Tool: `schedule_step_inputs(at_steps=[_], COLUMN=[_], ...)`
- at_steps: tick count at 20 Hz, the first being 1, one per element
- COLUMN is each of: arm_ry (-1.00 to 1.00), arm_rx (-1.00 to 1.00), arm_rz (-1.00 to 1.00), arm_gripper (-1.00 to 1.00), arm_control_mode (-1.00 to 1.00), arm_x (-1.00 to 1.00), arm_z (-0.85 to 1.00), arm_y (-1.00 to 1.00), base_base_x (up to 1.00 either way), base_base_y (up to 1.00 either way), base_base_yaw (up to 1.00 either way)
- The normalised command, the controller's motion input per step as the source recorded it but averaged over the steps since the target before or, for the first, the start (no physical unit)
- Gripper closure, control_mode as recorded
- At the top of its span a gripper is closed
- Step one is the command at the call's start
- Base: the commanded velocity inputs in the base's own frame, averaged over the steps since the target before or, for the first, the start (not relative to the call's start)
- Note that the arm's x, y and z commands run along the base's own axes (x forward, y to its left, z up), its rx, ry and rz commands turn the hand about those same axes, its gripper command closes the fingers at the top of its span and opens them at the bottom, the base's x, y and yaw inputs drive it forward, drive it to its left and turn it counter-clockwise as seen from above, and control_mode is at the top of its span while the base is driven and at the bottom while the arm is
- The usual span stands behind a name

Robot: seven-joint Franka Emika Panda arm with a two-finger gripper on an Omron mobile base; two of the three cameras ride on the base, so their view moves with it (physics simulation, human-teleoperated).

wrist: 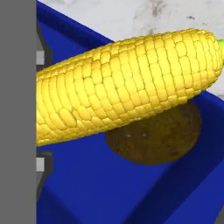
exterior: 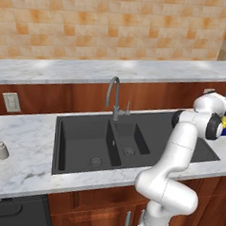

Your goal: Pick up all produce items and place them in the sink. Turn on the sink faucet to wash them. Then turn the sink off and put them in the tray.

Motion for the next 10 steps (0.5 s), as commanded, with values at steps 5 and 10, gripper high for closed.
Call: schedule_step_inputs(at_steps=[5, 10], arm_ry=[0.0, 0.0], arm_rx=[0.0, 0.03], arm_rz=[0.0, 0.0], arm_gripper=[-1.0, -1.0], arm_control_mode=[-1.0, -1.0], arm_x=[0.47, -0.33], arm_z=[-0.16, 0.49], arm_y=[-0.1, 0.11], base_base_x=[0.0, 0.0], base_base_y=[0.0, 0.0], base_base_yaw=[0.0, 0.0])
